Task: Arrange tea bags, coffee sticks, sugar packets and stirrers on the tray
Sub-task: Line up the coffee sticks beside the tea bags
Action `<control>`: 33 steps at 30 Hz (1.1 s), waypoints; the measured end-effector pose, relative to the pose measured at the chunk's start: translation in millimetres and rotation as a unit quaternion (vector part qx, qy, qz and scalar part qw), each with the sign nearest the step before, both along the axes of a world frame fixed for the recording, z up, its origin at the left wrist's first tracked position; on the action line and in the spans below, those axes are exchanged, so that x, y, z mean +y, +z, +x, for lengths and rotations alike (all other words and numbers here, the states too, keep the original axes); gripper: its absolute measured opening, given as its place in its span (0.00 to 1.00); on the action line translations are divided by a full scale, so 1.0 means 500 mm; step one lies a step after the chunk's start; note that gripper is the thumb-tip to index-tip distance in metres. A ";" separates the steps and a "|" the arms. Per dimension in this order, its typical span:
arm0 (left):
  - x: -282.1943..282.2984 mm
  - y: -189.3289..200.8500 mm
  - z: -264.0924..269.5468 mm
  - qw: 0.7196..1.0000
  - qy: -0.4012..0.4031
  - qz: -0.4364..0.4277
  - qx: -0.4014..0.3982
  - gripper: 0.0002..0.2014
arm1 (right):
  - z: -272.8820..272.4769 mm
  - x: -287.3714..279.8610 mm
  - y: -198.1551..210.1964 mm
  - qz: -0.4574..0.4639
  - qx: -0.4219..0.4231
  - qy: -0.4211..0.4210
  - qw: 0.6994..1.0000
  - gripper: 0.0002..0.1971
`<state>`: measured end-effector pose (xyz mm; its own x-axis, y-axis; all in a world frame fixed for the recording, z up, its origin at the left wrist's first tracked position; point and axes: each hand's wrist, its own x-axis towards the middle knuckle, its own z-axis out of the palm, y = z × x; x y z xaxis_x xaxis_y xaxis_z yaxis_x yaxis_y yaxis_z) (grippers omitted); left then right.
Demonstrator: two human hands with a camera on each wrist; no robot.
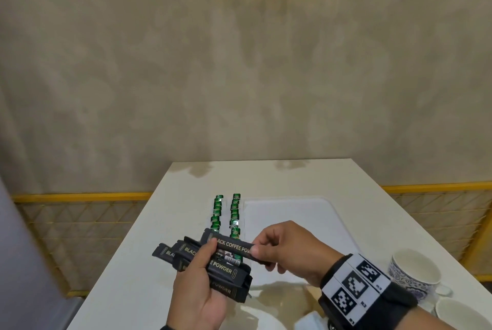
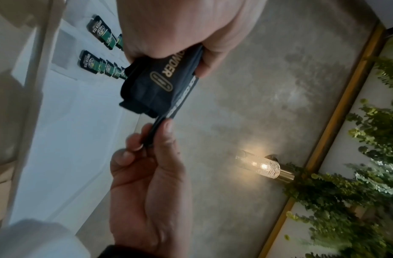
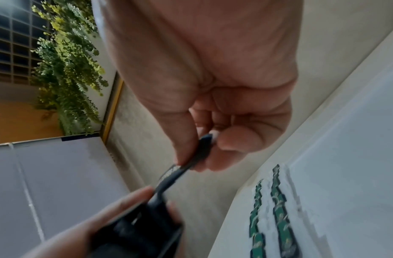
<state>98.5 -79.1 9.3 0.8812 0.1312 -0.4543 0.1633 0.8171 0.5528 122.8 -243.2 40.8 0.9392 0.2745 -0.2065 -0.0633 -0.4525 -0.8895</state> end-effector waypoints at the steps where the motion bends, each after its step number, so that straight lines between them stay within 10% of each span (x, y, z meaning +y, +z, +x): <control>1: 0.004 0.005 0.004 1.000 -0.004 -0.007 0.007 0.01 | 0.016 -0.007 0.004 -0.031 -0.005 -0.007 0.999 0.04; 12: 0.057 0.015 0.072 0.997 -0.061 0.008 0.055 0.25 | 0.325 -0.082 -0.095 -0.373 -0.022 -0.071 0.925 0.15; 15: 0.058 0.009 0.093 0.994 -0.091 0.028 0.057 0.35 | 0.400 -0.086 -0.128 -0.379 -0.019 -0.087 0.921 0.15; 20: 0.038 0.010 0.107 0.991 -0.081 0.033 0.100 0.16 | 0.508 -0.093 -0.190 -0.452 -0.013 -0.066 0.889 0.15; 33: 0.008 0.004 0.142 0.989 -0.126 0.026 0.069 0.32 | 0.517 -0.075 -0.172 -0.409 -0.089 -0.073 0.905 0.11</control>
<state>169.6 -75.2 11.1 0.8190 -0.0580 -0.5708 0.4349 0.7117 0.5517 381.2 -280.8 -45.2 0.9914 -0.0318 -0.1268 -0.0645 -0.9628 -0.2625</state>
